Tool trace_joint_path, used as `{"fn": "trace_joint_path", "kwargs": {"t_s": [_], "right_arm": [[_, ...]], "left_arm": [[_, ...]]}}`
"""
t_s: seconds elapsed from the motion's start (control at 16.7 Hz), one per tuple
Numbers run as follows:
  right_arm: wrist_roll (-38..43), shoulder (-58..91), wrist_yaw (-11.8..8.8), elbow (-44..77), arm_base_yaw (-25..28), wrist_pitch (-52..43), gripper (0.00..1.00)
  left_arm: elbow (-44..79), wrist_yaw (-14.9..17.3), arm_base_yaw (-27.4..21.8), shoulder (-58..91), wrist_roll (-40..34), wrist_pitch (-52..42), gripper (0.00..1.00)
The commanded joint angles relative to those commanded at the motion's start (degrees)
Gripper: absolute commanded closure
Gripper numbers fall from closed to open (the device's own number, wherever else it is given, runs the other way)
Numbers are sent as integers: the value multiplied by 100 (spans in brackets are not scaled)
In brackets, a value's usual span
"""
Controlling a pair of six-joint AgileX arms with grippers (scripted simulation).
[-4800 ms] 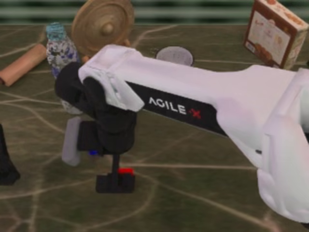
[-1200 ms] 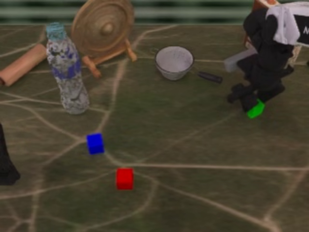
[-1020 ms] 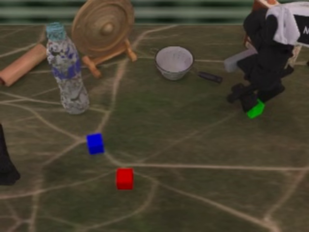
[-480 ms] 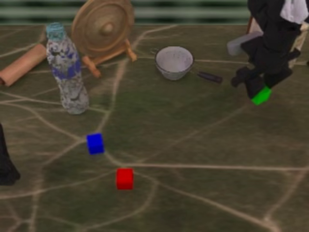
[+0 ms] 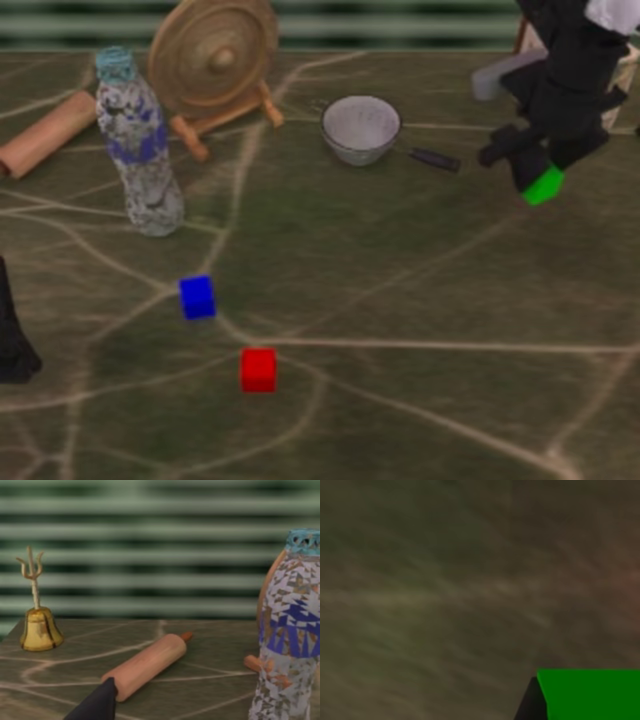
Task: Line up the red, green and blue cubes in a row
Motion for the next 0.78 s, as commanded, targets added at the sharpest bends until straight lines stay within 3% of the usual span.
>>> {"fn": "trace_joint_path", "kwargs": {"t_s": [0.3,0.78], "right_arm": [[1255,-243,43,-321,742,64,100],[5110,-980,141,-1381,2688,250,100]], "left_arm": [[0,0,0,0,0,0,0],[0,0,0,0,0,0,0]]}}
